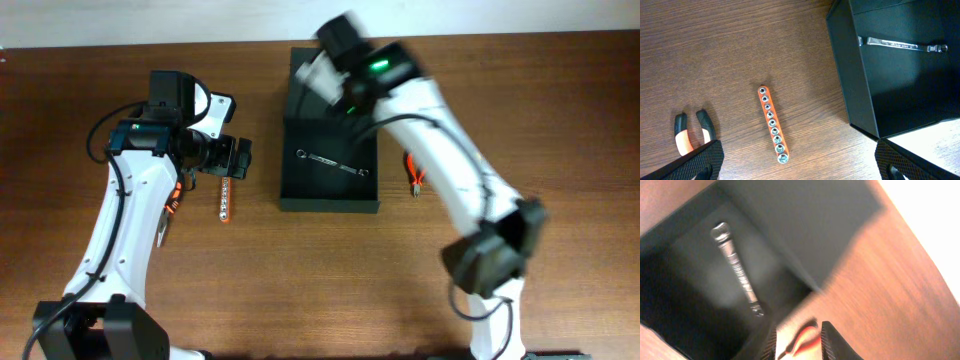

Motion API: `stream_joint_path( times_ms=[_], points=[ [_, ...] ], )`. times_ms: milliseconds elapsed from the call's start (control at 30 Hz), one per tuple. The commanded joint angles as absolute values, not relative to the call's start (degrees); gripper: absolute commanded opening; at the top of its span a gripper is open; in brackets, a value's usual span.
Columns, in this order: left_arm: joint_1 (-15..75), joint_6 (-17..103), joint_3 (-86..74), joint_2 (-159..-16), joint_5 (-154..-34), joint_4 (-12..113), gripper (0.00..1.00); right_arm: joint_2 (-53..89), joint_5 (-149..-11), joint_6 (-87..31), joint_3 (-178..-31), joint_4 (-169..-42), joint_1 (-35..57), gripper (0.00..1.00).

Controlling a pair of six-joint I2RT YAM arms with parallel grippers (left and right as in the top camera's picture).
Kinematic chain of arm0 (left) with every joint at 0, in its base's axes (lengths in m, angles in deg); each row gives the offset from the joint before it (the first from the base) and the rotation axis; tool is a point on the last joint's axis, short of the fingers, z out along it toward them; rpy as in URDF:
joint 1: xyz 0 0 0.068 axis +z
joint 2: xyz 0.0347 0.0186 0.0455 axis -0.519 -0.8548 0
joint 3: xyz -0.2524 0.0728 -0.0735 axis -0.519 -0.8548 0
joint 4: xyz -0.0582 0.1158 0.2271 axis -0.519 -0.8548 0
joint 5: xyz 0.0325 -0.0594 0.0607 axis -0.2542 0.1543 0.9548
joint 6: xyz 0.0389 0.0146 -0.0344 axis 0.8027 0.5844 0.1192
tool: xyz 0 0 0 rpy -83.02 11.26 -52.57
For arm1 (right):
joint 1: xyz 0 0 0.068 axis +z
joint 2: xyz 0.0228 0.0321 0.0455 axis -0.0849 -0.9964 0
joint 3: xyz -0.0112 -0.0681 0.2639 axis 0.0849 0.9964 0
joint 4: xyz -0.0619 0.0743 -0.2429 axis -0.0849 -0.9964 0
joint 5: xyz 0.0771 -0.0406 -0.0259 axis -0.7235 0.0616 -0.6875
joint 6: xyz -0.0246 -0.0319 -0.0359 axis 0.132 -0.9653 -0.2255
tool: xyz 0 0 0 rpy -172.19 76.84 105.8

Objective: Pack container
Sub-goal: 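Lower the wrench into the box and open the right gripper, then move the right gripper to the yellow-black screwdriver and grasp it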

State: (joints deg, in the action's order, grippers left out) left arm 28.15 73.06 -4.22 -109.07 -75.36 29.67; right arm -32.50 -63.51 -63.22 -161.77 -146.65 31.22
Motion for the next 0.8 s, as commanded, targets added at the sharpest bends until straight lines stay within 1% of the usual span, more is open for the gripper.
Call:
stream_joint_path(
  times_ms=[0,133,233,367,500,767],
  points=[
    [28.0,74.0,-3.1,-109.4,-75.5,29.6,0.99,-29.9,-63.1,-46.1,-162.8,-148.6,23.0,0.28],
    [28.0,74.0,-3.1,-109.4,-75.6,29.6,0.99,-31.1,-69.3,-39.1,-161.1,-152.4,12.9,0.28],
    [28.0,74.0,-3.1,-109.4,-75.5,29.6,0.99,-32.2,-72.8,-35.7,-157.2,-153.5,6.7,0.29],
    [28.0,74.0,-3.1,-109.4,-75.5,29.6,0.99,-32.8,-76.2,-35.2,-149.3,-153.1,1.4,0.34],
    [28.0,74.0,-3.1,-109.4,-75.5,29.6,0.99,-32.8,-76.9,-35.3,-140.6,-151.2,0.2,0.35],
    [28.0,74.0,-3.1,-109.4,-75.5,29.6,0.99,-32.8,-76.8,-34.1,-126.3,-141.3,-0.1,0.36]
  ],
)
